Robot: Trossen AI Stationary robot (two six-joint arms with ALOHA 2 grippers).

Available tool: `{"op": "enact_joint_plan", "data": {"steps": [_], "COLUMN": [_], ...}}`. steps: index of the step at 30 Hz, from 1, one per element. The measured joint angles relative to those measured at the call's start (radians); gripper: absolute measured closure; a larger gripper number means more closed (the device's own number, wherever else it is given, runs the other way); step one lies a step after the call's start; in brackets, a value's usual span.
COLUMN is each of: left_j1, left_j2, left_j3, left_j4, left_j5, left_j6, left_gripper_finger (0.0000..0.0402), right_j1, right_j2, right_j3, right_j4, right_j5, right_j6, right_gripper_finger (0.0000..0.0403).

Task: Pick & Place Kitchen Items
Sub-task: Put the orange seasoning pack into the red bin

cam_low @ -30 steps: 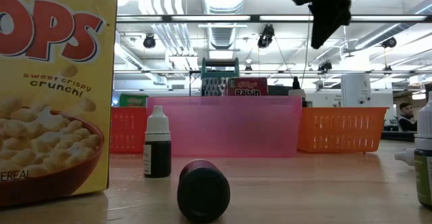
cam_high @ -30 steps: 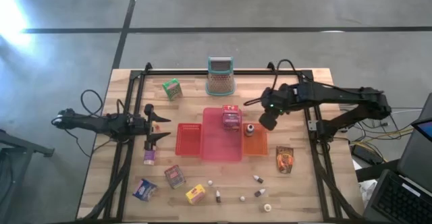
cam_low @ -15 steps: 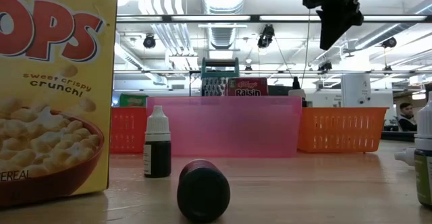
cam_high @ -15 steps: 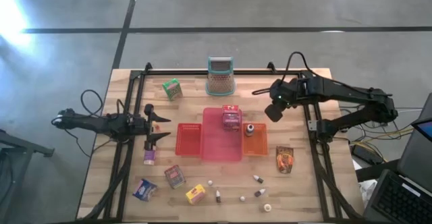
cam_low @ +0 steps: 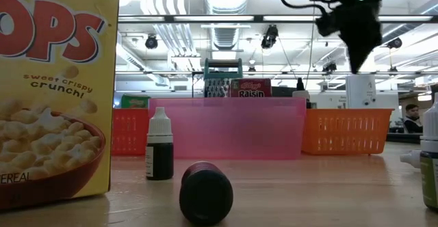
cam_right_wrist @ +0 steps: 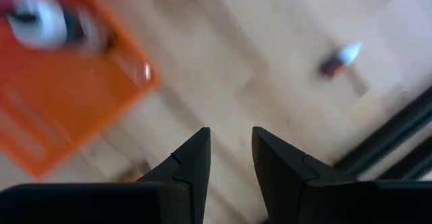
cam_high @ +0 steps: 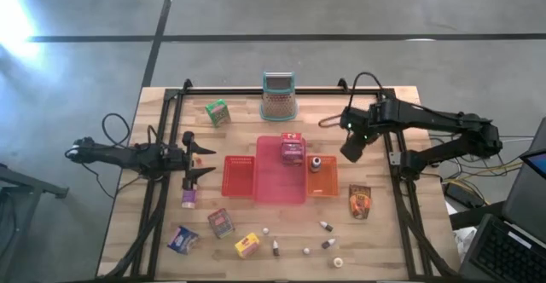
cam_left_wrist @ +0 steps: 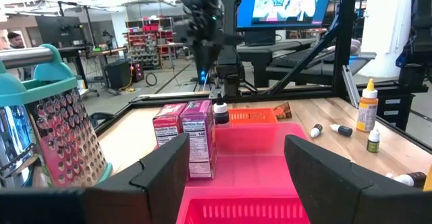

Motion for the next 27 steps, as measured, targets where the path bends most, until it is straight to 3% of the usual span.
{"op": "enact_joint_plan", "data": {"steps": [8, 17, 22, 27], "left_j1": [0.000, 0.000, 0.000, 0.000], "left_j2": [0.000, 0.000, 0.000, 0.000], "left_j3": [0.000, 0.000, 0.000, 0.000], "left_j4": [0.000, 0.000, 0.000, 0.000], "left_j5": [0.000, 0.000, 0.000, 0.000], "left_j6": [0.000, 0.000, 0.000, 0.000], "left_gripper_finger": [0.0154, 0.0154, 0.0154, 0.0154], "right_j1": [0.208, 0.663, 0.897, 1.062], "right_j2": [-0.065, -0.133, -0.087, 0.010], "right_j3": [-0.073, -0.101, -0.105, -0.086], "right_j4": [-0.082, 0.050, 0.150, 0.153], "right_j5": [-0.002, -0.002, 0.048, 0.089], "right_j6": [0.105, 0.389, 0.532, 0.674], "right_gripper_finger": [0.0282, 0.0295, 0.0316, 0.0328]}}
